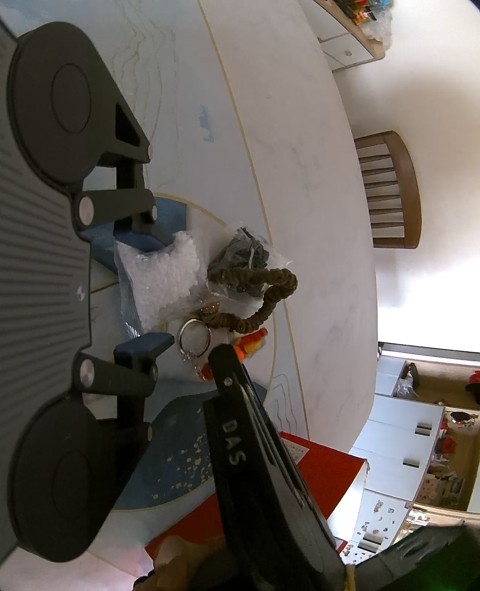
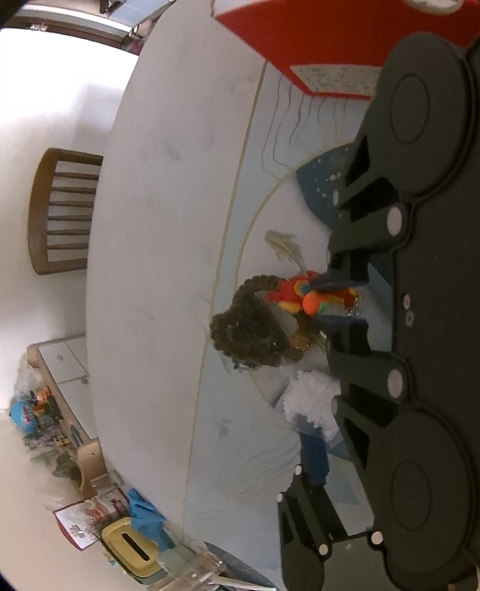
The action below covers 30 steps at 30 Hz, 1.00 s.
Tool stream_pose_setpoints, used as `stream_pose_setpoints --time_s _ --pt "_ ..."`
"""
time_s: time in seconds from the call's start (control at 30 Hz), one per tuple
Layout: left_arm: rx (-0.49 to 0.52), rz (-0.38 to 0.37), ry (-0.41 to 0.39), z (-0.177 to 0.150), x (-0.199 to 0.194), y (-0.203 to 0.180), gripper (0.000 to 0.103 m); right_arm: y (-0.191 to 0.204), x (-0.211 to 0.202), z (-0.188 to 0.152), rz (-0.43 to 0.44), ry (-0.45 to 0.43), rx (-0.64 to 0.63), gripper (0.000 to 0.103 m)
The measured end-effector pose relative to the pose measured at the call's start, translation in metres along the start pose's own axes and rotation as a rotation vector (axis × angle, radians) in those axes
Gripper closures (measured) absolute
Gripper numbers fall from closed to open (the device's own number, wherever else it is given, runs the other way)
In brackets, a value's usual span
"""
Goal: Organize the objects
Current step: 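Grasp the white bead bag with the left gripper while the right gripper grasps the fish keychain, then carry the white bead bag and fish keychain into the red box and release both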
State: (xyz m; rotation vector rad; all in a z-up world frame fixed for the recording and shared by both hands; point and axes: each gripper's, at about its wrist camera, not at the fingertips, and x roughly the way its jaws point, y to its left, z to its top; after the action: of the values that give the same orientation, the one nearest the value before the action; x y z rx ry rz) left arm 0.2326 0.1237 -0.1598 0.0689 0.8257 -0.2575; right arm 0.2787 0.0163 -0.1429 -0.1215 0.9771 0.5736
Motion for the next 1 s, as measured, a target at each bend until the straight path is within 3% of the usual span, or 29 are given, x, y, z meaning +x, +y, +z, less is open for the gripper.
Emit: stream_pose_setpoints --time_s 0.13,0.27,0.63,1.0 --pt "-0.005 0.004 -0.002 -0.001 -0.007 0.000 0.067 -0.003 -0.010 -0.009 -0.013 -0.012 0.023 0.092" --pt "-0.008 0.000 -0.006 -0.001 -0.016 -0.001 0.069 -0.004 -0.026 -0.018 -0.012 -0.021 0.051 0.092" --pt "-0.025 -0.049 -0.004 0.006 -0.054 -0.013 0.071 0.001 -0.089 -0.041 0.003 -0.061 0.123 0.092" --pt "0.022 -0.120 -0.053 0.026 -0.099 -0.053 0.071 -0.009 -0.153 -0.060 -0.016 -0.148 0.172 0.092"
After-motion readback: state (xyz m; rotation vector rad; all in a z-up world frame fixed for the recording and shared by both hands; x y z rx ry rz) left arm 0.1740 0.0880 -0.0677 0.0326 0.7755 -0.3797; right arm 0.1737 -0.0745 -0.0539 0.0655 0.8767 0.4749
